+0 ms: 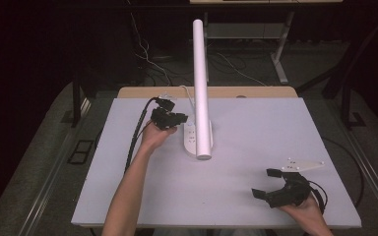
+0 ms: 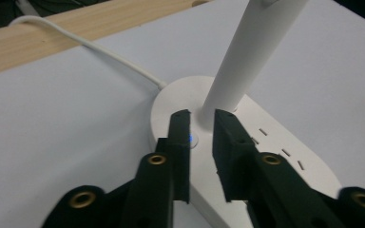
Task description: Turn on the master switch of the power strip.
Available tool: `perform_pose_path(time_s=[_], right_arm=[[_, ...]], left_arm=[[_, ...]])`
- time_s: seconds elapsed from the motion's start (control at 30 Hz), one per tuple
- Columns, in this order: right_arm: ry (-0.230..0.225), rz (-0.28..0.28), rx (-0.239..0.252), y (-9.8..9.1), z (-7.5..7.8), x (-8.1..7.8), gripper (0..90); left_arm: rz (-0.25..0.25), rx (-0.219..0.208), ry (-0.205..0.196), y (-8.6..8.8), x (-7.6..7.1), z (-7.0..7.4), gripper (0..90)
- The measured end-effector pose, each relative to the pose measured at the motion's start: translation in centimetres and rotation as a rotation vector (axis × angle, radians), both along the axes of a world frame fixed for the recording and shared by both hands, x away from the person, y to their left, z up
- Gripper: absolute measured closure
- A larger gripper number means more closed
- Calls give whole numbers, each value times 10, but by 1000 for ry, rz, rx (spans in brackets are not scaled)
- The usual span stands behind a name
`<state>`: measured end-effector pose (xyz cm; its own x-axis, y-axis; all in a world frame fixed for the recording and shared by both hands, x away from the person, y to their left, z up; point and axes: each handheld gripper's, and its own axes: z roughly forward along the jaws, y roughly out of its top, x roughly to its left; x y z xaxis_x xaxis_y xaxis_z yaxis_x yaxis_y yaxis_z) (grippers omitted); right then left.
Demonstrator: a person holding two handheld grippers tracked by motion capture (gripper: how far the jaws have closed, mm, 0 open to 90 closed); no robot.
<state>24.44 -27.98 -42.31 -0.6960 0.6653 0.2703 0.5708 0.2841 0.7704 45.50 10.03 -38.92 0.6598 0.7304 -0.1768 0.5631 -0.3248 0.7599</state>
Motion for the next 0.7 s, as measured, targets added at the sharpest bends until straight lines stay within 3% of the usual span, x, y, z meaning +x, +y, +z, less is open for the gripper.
perform_pose_path(time_s=[0.1,0.13,0.17,0.23,0.27,0.3,0.33,0.4,0.43,0.5,0.53,0.57,0.6,0.63,0.7], right_arm=[[0,-2,1,0,0,0,3],[0,-2,2,0,0,0,3],[0,-1,1,0,0,0,3],[-1,-1,2,0,0,0,3],[-1,-1,3,0,0,0,3],[0,-1,3,0,0,0,3],[0,-1,3,0,0,0,3],[-1,0,5,0,0,0,3],[-1,0,5,0,0,0,3],[-2,0,8,0,1,-1,3],[-2,0,8,0,1,-1,3],[-3,0,9,0,1,0,3],[-3,0,9,0,1,0,3],[-4,0,9,0,1,0,3],[-7,1,10,-1,1,0,3]], left_arm=[[-9,-36,5,8,-3,6,697],[-29,-17,1,12,-4,9,666],[-17,-39,-3,13,-6,10,613],[-39,-22,-14,19,-9,15,591],[-39,-32,-16,21,-10,17,550],[-33,-48,-14,23,-12,19,447],[-34,-57,-14,25,-14,21,447],[-31,-77,-13,29,-18,24,339],[-37,-82,-15,31,-19,26,339],[-36,-81,-18,34,-23,28,241],[-42,-74,-20,35,-26,29,241],[-43,-69,-15,36,-28,30,145],[-49,-71,-9,38,-31,30,145],[-55,-75,-2,39,-33,30,79],[-62,-82,16,43,-39,30,36]])
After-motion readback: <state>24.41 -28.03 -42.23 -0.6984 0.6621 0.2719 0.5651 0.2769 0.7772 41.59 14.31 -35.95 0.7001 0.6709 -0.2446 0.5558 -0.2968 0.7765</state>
